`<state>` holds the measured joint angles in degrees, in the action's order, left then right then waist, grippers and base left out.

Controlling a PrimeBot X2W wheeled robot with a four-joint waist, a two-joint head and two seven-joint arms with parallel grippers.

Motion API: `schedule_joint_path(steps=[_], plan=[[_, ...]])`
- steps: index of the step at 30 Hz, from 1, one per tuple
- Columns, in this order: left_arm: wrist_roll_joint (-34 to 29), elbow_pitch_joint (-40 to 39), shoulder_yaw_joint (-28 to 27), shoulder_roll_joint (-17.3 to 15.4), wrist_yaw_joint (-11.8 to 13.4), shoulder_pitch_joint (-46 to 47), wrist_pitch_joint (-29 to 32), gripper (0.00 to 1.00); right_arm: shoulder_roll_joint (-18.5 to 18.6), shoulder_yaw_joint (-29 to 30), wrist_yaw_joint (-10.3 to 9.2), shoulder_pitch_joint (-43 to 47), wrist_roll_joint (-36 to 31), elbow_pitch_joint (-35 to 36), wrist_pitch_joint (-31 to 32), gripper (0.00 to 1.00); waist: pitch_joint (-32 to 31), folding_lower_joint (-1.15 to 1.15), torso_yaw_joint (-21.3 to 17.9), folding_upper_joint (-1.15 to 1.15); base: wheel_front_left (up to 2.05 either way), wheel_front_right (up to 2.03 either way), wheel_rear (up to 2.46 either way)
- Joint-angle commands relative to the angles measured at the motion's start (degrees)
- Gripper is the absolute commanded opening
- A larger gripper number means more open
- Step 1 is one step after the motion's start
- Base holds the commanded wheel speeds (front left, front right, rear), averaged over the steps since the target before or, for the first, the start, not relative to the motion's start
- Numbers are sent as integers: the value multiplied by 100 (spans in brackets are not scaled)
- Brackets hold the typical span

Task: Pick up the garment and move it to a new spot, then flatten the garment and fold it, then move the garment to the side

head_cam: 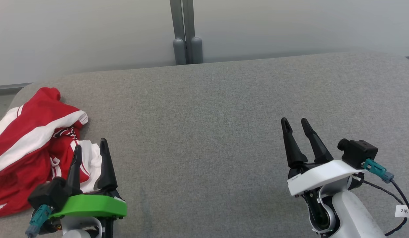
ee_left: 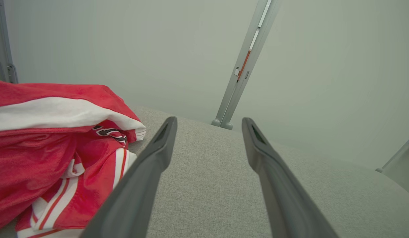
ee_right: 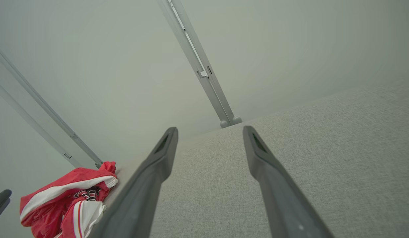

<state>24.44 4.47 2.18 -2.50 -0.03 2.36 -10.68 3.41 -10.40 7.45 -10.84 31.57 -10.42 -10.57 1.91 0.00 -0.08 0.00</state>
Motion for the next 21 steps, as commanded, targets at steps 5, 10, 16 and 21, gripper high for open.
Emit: schedule_joint_path(steps=[5,10,16,21], plan=[[-320,-18,39,-50,18,-43,-101,100,11,6,4,-133,-352,-49,-111,100,4,0,1,0,0,0,0],[-561,-51,66,-52,62,-49,-164,100,-11,-5,4,-156,-590,-37,-179,100,6,0,-2,0,0,0,0],[-796,-89,86,-53,63,-59,-234,100,-26,8,4,-177,-867,-40,-244,100,5,0,-10,0,0,0,0],[-1002,-93,112,-54,75,-78,-284,100,-37,11,5,-163,-1071,-61,-292,100,0,0,-15,0,0,0,0]])
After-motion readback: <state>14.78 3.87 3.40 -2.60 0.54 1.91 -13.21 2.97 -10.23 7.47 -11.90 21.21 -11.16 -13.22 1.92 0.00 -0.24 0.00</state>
